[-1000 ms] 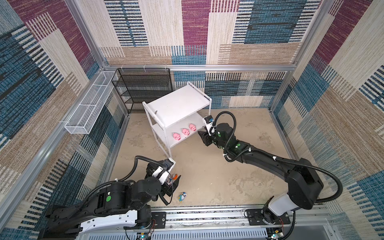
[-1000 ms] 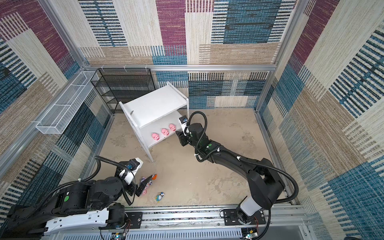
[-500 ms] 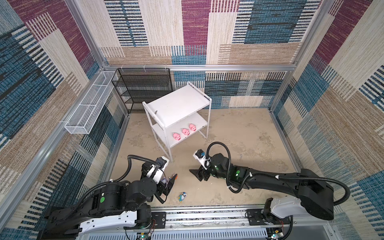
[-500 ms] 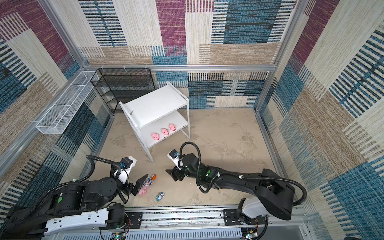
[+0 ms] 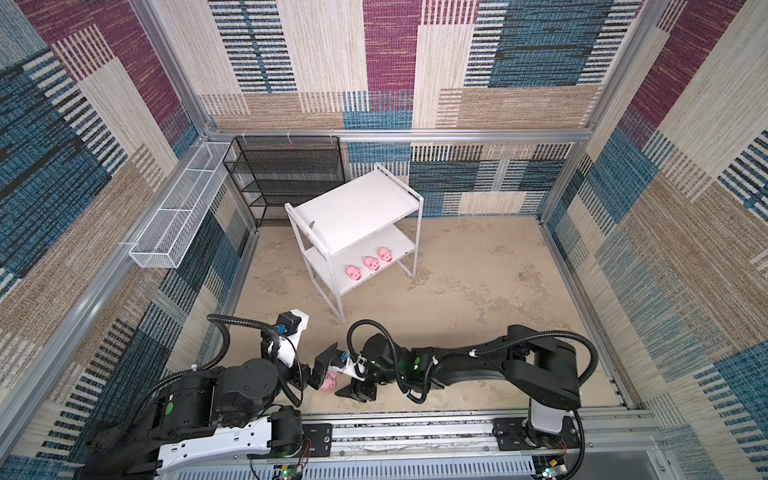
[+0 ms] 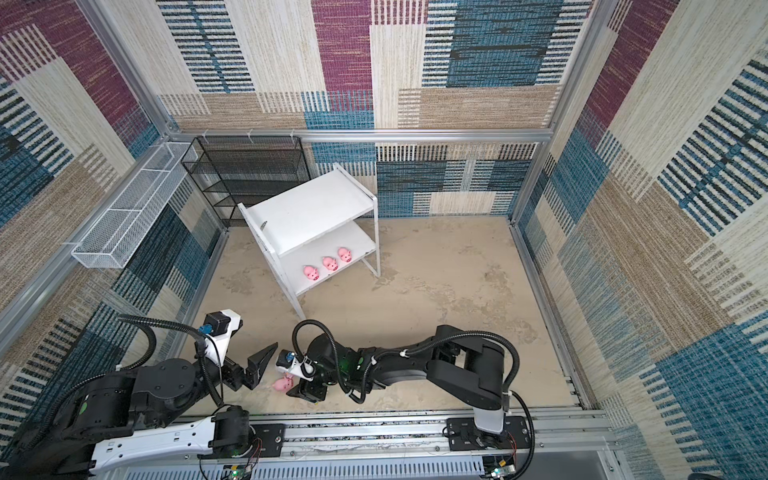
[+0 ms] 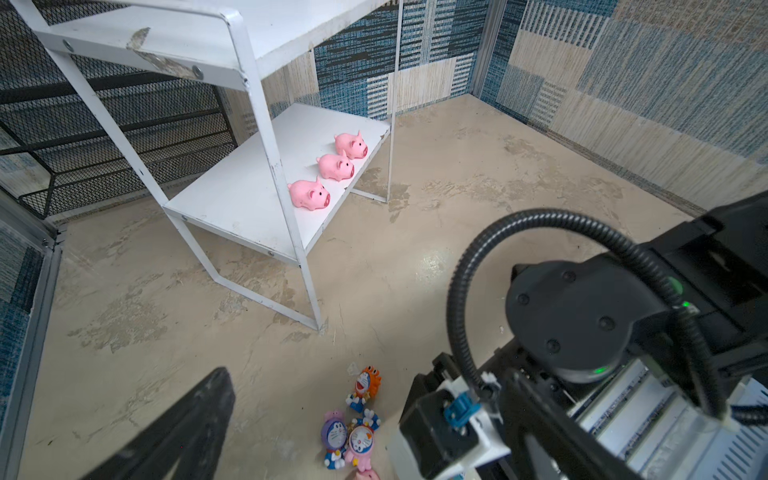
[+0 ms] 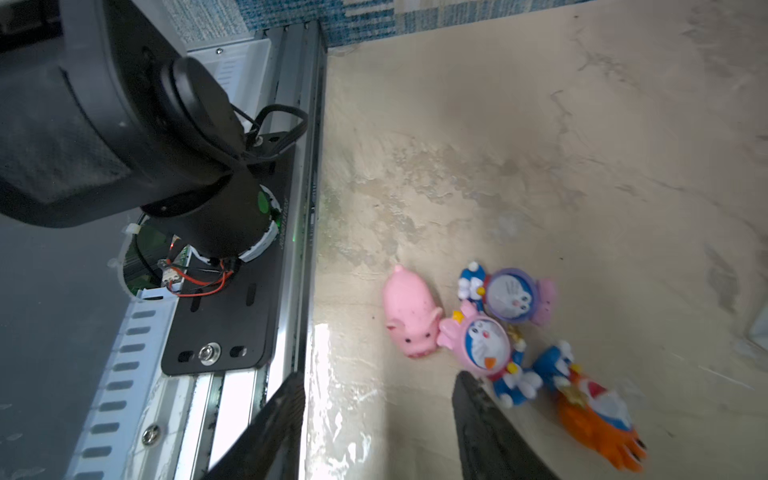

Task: Place and organize the plastic toys onto the shelf
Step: 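Withdraw the right gripper from the shelf back to the toy pile, then lower the open right gripper onto a pink pig in the pile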

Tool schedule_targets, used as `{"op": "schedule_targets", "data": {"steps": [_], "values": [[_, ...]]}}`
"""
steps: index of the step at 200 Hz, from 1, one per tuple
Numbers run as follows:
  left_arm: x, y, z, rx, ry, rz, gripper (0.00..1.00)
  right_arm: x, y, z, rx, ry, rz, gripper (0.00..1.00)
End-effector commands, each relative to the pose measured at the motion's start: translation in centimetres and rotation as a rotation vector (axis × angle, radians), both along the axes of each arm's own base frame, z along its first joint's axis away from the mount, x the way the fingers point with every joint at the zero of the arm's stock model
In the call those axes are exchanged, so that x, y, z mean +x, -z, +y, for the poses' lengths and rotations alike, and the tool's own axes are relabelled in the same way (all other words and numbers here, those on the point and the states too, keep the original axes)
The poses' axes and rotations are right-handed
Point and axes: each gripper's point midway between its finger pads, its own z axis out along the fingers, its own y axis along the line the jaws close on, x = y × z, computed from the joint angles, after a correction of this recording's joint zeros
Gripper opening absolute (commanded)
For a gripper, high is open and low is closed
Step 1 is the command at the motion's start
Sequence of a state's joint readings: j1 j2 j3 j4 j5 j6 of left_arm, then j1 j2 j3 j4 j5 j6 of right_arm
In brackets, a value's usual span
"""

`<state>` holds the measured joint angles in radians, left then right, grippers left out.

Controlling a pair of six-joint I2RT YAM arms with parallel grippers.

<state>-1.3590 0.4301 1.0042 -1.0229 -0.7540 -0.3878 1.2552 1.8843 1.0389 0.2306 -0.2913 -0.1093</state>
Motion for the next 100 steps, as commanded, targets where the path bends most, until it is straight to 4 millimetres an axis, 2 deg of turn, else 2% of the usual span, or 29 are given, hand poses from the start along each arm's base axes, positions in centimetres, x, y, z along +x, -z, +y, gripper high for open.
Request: {"op": "schedule_targets", "data": {"steps": [1,20,49,70,100], "values": [[0.0,-0.5,1.3,0.038,-0.062,0.068,0.99,-1.1,1.8,0.4,-0.072,-0.079,0.035,0.6],[-0.2,-0.9,2.2,0.115,-0.119,0.142,0.99,-1.4,2.5,0.9,-0.102,-0.1,0.048,0.6],[-0.7,-0.3,1.9,0.198,-0.14,0.233,0.99,-1.5,3.5,1.4,-0.137,-0.112,0.063,0.6],[-1.1,-0.1,1.6,0.197,-0.133,0.264,0.99,-0.9,4.2,1.7,-0.159,-0.091,0.056,0.6],[-1.4,-0.1,2.3,0.157,-0.131,0.278,0.99,-0.5,4.9,2.1,-0.184,-0.077,0.053,0.6]]}}
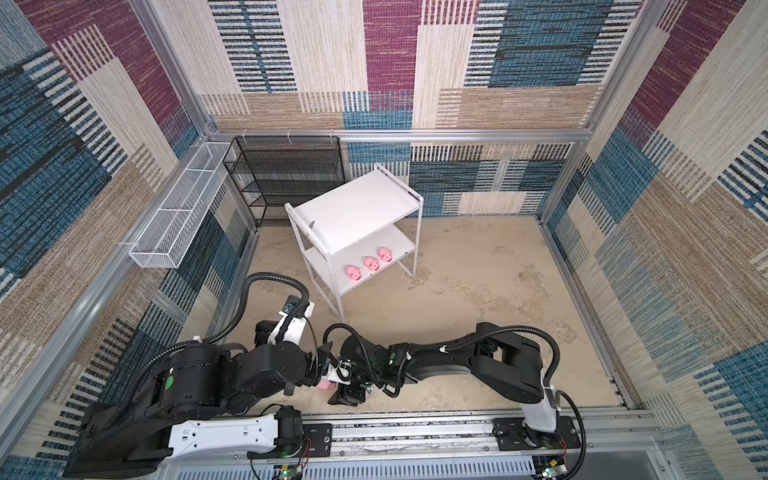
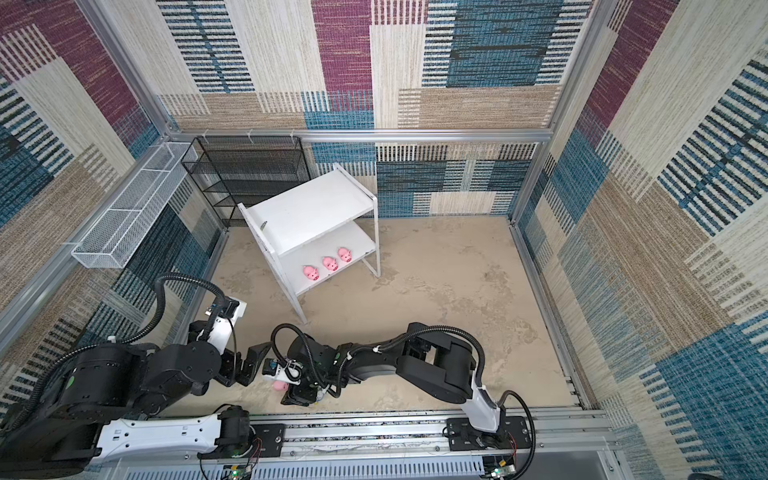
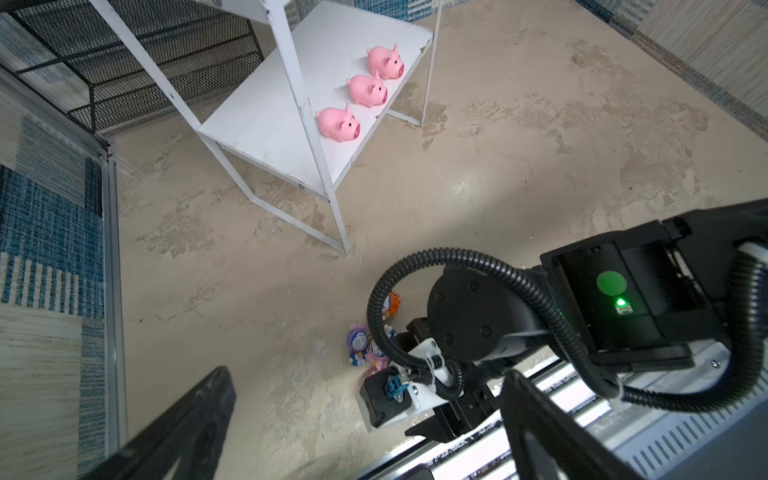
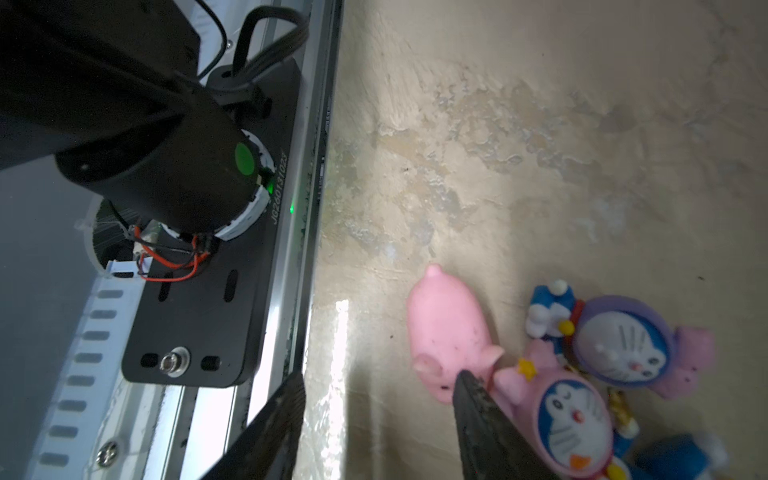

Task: Place and organize the plastic toys onto the shelf
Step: 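Lower the open right gripper onto a pink pig in the pile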

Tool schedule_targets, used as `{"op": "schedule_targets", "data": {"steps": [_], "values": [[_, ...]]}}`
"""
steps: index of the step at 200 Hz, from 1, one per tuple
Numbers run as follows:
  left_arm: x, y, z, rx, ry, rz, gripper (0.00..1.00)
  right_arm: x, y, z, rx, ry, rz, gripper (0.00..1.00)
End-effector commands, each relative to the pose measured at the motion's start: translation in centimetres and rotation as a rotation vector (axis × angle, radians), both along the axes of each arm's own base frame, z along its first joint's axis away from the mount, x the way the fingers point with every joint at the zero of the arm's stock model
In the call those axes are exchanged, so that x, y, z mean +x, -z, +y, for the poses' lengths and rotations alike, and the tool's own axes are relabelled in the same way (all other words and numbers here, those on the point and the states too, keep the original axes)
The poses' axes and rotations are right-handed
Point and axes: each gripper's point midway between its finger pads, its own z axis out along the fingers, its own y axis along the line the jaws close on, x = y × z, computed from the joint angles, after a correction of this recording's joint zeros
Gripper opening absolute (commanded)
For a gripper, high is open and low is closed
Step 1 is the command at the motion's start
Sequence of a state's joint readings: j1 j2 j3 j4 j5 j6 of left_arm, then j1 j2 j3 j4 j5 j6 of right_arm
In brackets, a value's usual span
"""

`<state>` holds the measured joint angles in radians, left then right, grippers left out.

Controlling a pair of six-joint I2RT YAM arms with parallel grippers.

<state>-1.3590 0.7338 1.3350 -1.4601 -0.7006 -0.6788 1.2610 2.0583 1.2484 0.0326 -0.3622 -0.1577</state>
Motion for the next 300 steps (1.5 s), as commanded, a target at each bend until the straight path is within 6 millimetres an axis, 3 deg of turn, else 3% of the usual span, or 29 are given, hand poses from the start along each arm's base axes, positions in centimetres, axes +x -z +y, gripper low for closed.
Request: {"op": "schedule_targets", "data": {"steps": [1,52,135,207,267,300], "values": [[-0.5,0.5,1.3,-0.012,-0.03,0.036,0.99,0.2,1.2,-0.2,-0.048,0.011,-0.005,0.6],[-0.6,0.7,1.9,-0.017,-0.028,0.04,0.99,1.8,1.3,0.1,-0.052,0.08,-0.051,0.59],[-0.3,1.3,2.0,0.004,-0.05,0.028,0.99,1.9,1.3,0.1,-0.053,0.046,-0.059,0.61],[-0.3,1.4,2.5,-0.007,-0.059,0.016,0.99,1.9,1.4,2.5,-0.032,0.003,-0.052,0.62],[-0.2,1.2,2.7,-0.01,-0.058,0.006,0.99,4.0,1.6,4.3,-0.023,0.041,-0.074,0.59],[-0.2,1.3,2.8,-0.012,-0.059,0.004,0.99,5.0,1.6,4.3,-0.012,0.056,-0.084,0.65]]}}
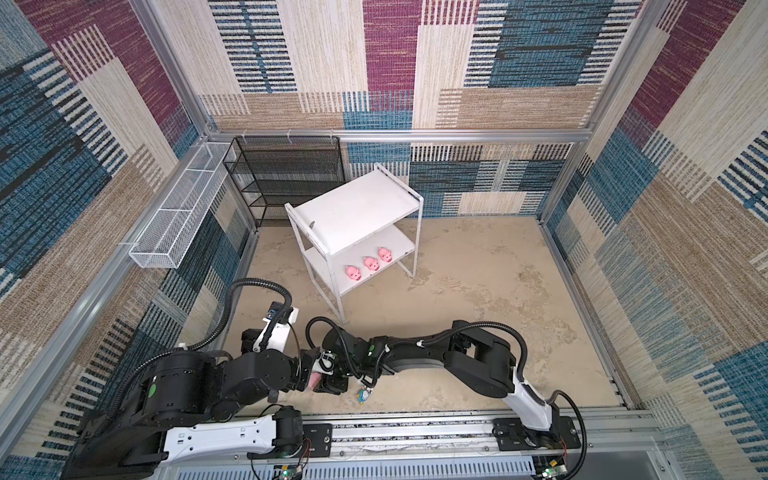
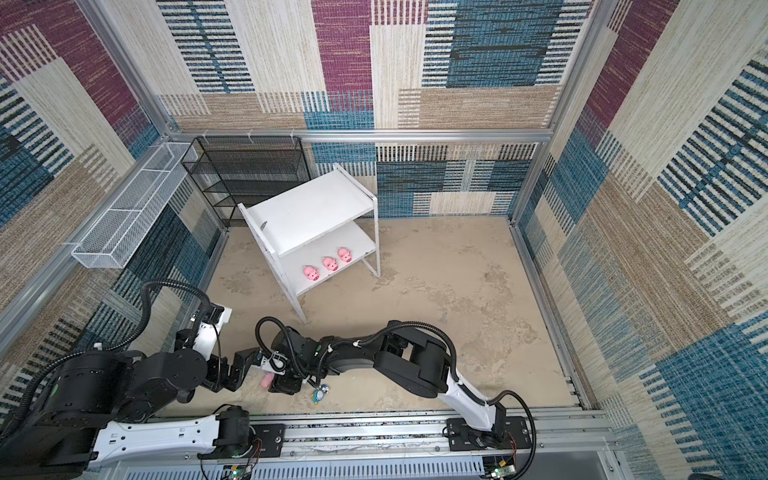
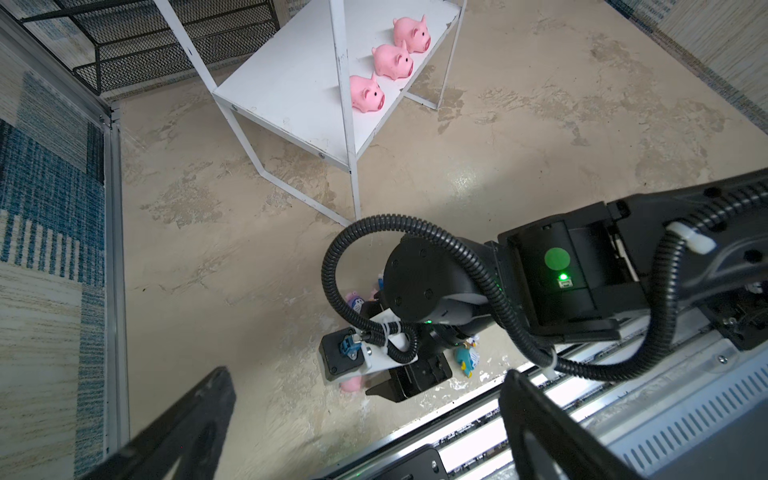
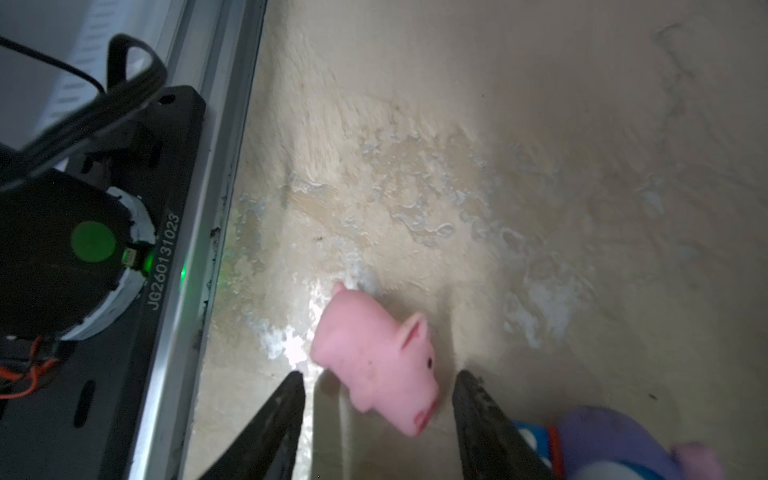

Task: Place and organize the plastic toys onto the shelf
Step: 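Lower the open right gripper onto a pink pig in the pile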

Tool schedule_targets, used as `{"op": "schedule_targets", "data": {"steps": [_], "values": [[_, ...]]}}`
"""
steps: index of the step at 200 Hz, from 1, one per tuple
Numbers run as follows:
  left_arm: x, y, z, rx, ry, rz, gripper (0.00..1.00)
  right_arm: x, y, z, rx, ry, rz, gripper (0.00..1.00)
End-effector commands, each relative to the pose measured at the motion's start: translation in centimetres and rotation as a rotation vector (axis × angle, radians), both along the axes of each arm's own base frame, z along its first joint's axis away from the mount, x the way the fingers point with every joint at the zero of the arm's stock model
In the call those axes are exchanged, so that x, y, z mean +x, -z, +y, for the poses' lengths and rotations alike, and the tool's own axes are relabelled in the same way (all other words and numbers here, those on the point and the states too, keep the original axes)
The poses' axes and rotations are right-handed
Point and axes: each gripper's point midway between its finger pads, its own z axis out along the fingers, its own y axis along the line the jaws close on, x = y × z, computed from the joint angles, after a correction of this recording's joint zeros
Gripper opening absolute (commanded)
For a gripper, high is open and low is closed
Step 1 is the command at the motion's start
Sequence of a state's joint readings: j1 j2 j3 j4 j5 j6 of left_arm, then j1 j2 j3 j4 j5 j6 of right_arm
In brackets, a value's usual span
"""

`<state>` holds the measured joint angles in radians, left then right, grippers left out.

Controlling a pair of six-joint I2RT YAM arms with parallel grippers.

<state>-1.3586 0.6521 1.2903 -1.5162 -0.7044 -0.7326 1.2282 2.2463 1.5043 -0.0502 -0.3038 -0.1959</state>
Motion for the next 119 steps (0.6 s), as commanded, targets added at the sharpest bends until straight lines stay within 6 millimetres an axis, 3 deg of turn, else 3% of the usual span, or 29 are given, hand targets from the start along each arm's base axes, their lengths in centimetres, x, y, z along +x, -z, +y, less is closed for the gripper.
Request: {"op": "schedule_targets", "data": {"steps": [1,55,119], "values": [[0.2,0.0,0.4,0.009,-0.023,-0.013,0.99,0.9,-0.1,0.3,0.011,0.008,-0.022,0.65],[0.3,-0.3,0.5,0.013,-0.02,-0.025,0.99,1.2,-0.5,1.7,0.034,-0.033,-0.031,0.62],[0.5,-0.4,0.7,0.008,-0.024,-0.039,0.99,0.6,-1.8,1.7,0.078,-0.063,-0.032,0.37]]}}
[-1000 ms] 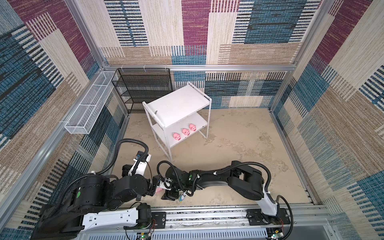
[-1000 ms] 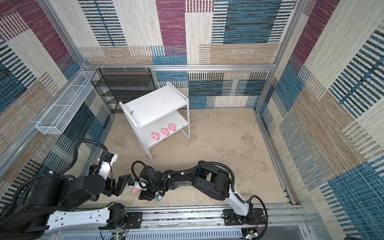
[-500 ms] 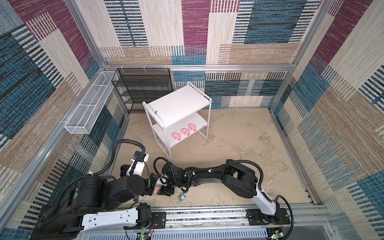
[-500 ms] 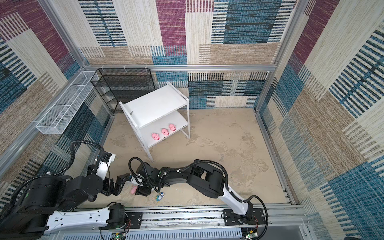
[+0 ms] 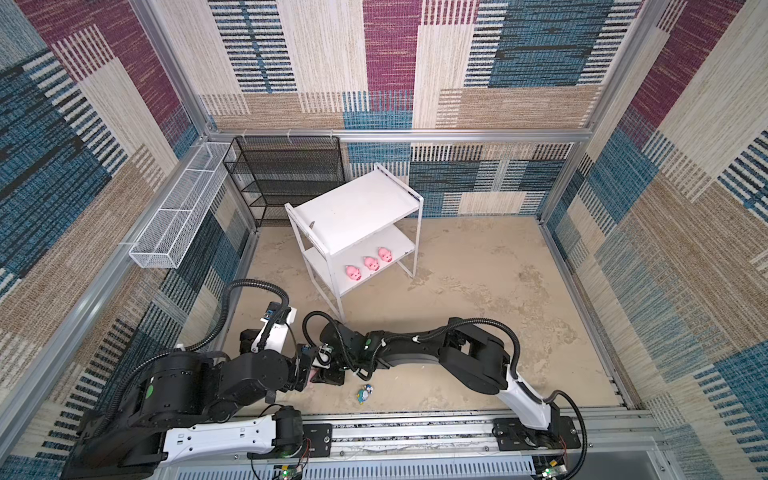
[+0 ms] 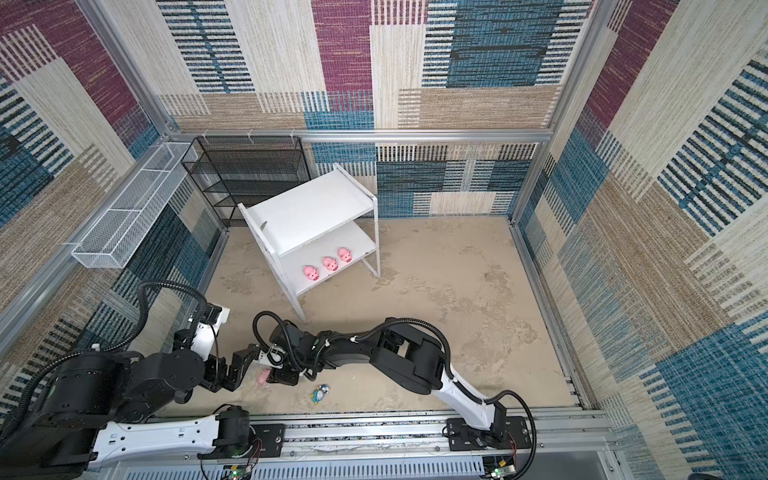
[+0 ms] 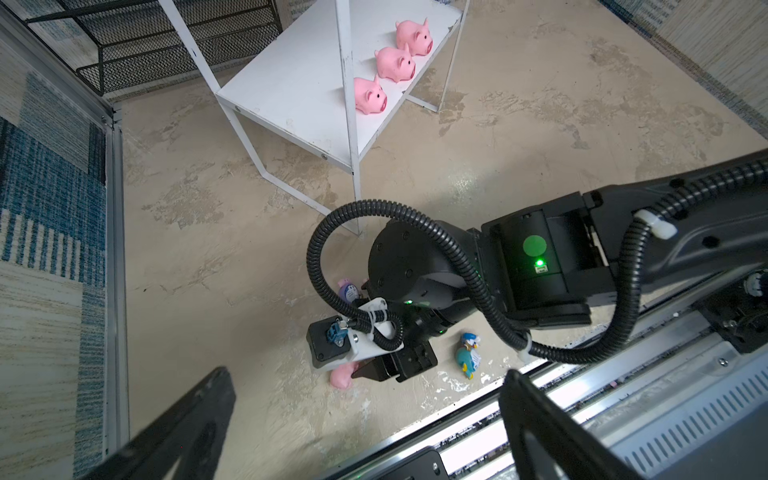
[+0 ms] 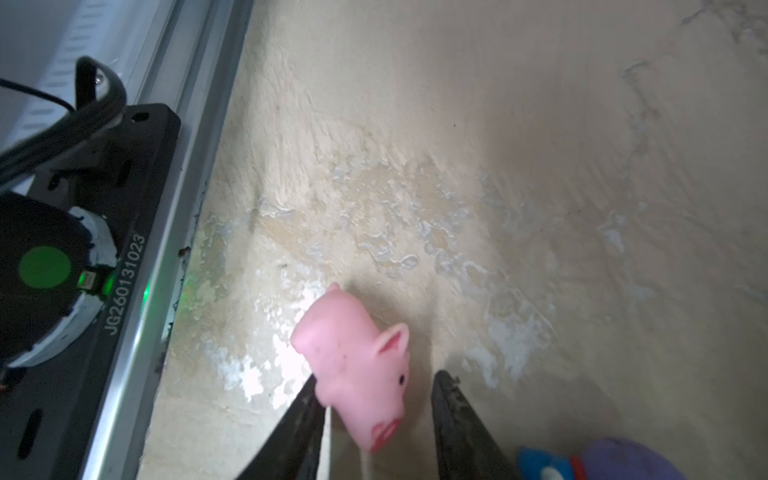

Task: Place and organize the plastic toys onto the shelf
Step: 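Lower the open right gripper onto a pink pig in the pile, then close the right gripper on the pink pig and lift it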

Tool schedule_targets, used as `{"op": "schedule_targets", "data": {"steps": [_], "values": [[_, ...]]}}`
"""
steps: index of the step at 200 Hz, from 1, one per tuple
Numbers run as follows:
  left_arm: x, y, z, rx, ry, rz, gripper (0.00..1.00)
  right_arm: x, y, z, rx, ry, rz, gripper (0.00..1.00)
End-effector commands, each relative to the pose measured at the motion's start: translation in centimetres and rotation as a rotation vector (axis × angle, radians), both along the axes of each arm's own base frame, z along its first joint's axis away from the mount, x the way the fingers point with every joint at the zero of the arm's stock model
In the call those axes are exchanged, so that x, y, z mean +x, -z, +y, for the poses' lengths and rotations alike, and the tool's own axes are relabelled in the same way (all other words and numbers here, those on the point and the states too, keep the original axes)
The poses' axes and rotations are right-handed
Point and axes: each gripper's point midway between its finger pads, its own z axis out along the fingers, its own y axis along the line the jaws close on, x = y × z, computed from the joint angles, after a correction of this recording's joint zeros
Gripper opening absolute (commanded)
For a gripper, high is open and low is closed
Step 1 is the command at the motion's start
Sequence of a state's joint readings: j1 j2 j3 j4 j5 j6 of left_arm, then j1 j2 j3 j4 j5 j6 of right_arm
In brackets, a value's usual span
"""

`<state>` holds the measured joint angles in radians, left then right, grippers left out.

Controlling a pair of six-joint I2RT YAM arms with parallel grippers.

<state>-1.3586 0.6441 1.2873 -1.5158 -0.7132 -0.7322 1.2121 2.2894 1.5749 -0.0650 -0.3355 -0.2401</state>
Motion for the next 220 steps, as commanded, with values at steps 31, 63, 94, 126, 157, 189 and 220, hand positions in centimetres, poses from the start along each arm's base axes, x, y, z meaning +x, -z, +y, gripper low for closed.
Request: {"op": "schedule_targets", "data": {"steps": [31,63,94,126,157,189,220], "values": [[0.5,-0.4,0.3,0.017,-0.017,-0.036,0.99,-0.2,-2.6,0.5,0.081,-0.025,-0.022,0.31],[0.5,-0.5,0.4,0.016,-0.014,-0.039,0.99,-0.4,-3.9,0.2,0.106,-0.019,-0.012,0.29],[0.5,-1.0,0.6,0.013,-0.006,-0.055,0.99,-0.4,-5.4,-0.6,0.143,0.0,-0.01,0.27],[0.5,-1.0,0.9,-0.001,-0.011,-0.057,0.99,-0.4,-5.6,-1.0,0.145,0.011,-0.011,0.22],[0.5,-0.9,1.0,-0.001,-0.014,-0.057,0.99,-0.7,-5.5,-0.9,0.142,-0.003,0.009,0.32],[0.5,-0.7,0.9,-0.002,-0.018,-0.053,0.99,-0.9,-4.6,-0.3,0.135,-0.019,0.034,0.55],[0.5,-0.7,0.9,0.0,-0.016,-0.053,0.99,-0.5,-3.6,0.7,0.124,-0.016,0.044,0.56]]}}
